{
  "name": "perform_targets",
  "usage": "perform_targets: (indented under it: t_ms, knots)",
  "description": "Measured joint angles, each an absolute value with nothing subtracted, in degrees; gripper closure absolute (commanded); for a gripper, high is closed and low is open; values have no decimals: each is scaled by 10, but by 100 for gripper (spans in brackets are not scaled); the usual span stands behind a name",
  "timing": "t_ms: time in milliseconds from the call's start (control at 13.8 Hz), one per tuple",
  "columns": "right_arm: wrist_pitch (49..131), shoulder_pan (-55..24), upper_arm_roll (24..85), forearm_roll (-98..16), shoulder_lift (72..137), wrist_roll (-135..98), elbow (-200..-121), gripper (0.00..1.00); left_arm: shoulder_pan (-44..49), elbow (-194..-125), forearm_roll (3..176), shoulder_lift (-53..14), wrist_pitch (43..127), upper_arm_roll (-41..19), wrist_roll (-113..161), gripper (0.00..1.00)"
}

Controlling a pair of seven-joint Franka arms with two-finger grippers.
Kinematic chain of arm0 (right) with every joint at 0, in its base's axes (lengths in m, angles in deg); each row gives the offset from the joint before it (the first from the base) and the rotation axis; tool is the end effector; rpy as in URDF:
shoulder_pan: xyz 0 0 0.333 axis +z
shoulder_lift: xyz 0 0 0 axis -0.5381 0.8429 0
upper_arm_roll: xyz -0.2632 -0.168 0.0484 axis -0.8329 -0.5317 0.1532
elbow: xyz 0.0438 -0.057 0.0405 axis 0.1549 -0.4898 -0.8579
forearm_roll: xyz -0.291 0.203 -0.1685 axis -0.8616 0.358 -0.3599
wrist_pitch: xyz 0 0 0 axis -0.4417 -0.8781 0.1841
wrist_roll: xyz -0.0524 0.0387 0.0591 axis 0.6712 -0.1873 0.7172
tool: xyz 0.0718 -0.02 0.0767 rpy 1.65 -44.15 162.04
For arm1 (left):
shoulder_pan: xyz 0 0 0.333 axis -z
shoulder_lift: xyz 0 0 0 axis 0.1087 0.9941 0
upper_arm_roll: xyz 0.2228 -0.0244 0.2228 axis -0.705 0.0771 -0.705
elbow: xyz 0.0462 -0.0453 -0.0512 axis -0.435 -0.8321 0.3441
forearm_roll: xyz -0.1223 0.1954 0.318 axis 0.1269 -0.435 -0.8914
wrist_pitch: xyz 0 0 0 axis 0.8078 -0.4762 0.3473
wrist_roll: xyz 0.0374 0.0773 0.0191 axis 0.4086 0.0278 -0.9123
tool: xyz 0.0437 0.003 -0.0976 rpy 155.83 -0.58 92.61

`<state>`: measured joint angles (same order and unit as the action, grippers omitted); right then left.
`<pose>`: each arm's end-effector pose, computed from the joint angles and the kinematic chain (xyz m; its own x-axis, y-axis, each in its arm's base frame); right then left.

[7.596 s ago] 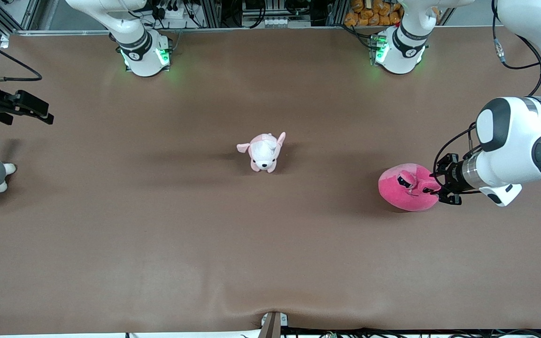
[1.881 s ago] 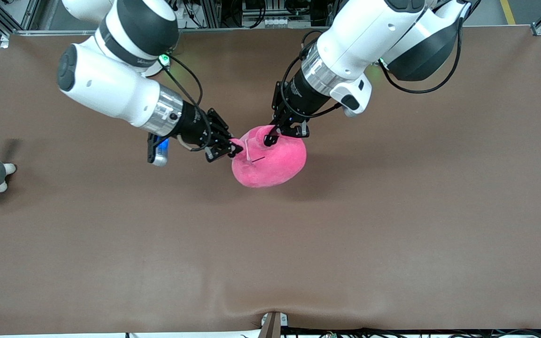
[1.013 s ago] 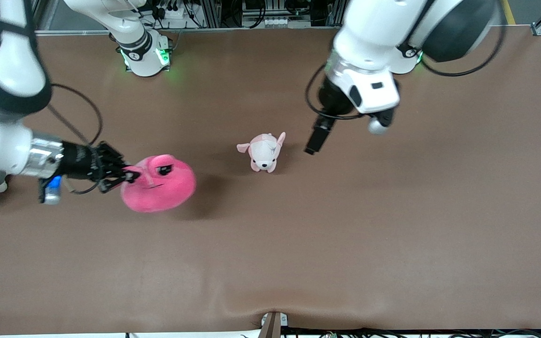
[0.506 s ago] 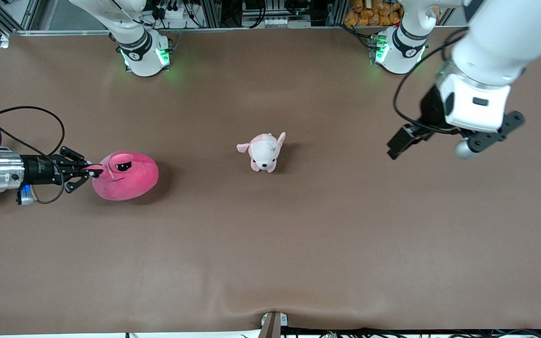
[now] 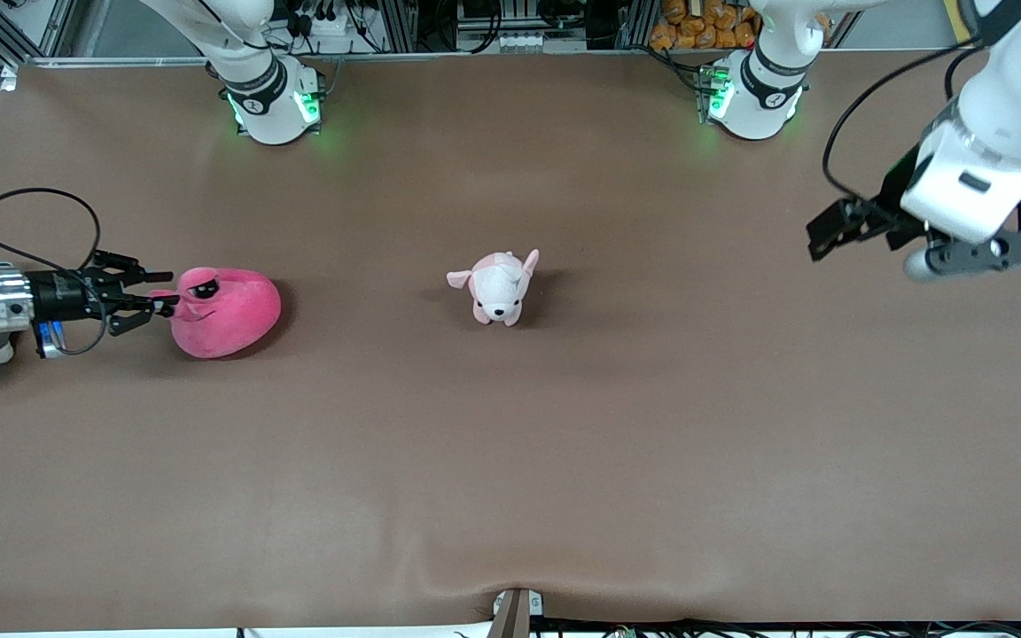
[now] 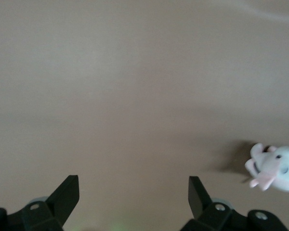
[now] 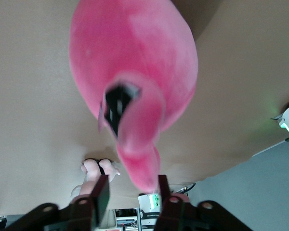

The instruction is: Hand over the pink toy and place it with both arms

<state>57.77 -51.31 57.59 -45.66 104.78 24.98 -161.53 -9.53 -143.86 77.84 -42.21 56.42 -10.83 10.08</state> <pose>0.5604 -0.1501 0.3236 0.2158 -0.6089 -0.7633 -0.9183 -0.3923 0.0533 0.5503 -0.1358 0.6412 0.9947 0.1001 0.0247 0.1006 -0.9946 -0.0237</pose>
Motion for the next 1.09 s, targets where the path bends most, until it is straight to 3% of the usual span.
perform_targets:
  t_ms: [362, 723, 1085]
  knots:
    - [569, -513, 583, -478, 1038, 190, -1540, 0, -66, -1513, 782, -515, 547, -198, 172, 0]
    - [569, -497, 594, -542, 1015, 12, -1482, 0, -71, -1518, 782, -525, 533, -222, 174, 0]
    - [587, -440, 597, -598, 946, -121, -1467, 0, -91, -1518, 782, -527, 533, -225, 184, 0]
